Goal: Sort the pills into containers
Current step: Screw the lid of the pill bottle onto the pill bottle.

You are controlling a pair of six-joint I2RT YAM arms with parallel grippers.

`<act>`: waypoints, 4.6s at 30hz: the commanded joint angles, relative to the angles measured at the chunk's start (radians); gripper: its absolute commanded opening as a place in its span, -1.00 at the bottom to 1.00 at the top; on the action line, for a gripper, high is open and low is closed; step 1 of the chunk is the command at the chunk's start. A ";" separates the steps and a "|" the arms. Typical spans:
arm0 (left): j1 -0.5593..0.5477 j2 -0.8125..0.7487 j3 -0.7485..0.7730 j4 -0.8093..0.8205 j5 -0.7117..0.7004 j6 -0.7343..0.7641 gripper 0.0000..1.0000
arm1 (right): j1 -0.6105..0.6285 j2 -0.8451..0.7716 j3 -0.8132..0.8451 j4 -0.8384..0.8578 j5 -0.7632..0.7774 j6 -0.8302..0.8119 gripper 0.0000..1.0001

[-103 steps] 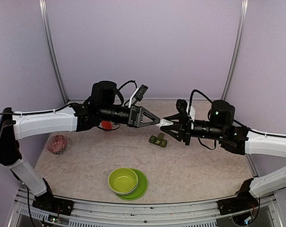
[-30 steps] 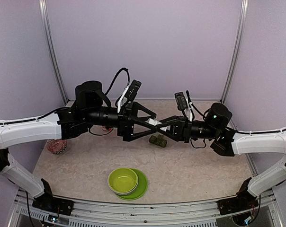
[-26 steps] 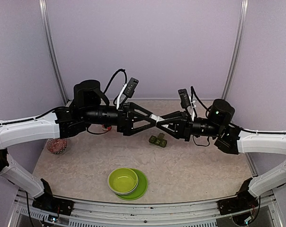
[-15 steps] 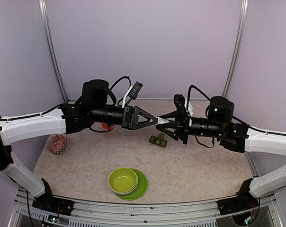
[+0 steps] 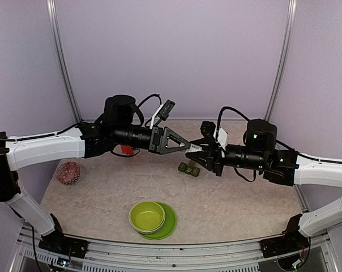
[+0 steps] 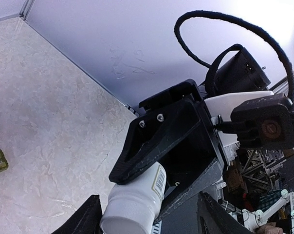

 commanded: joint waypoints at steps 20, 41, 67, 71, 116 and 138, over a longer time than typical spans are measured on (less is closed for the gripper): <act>0.018 0.014 0.009 0.037 0.069 0.018 -0.55 | 0.005 -0.028 -0.015 0.027 -0.009 0.005 -0.78; -0.127 -0.042 -0.007 -0.034 0.283 0.675 -1.00 | -0.062 0.078 -0.025 0.305 -0.366 0.733 -0.82; -0.157 -0.098 -0.069 0.013 0.180 0.746 -1.00 | -0.101 0.112 -0.035 0.363 -0.420 0.876 -0.66; -0.144 -0.101 -0.085 0.064 0.164 0.677 -0.42 | -0.105 0.111 -0.035 0.361 -0.421 0.863 -0.67; 0.051 0.042 -0.035 0.143 0.171 -0.018 -0.31 | 0.017 0.018 0.022 -0.047 0.025 0.014 -0.71; 0.036 -0.043 -0.119 0.316 0.074 0.022 0.98 | 0.015 0.010 0.021 0.050 0.038 0.303 -0.72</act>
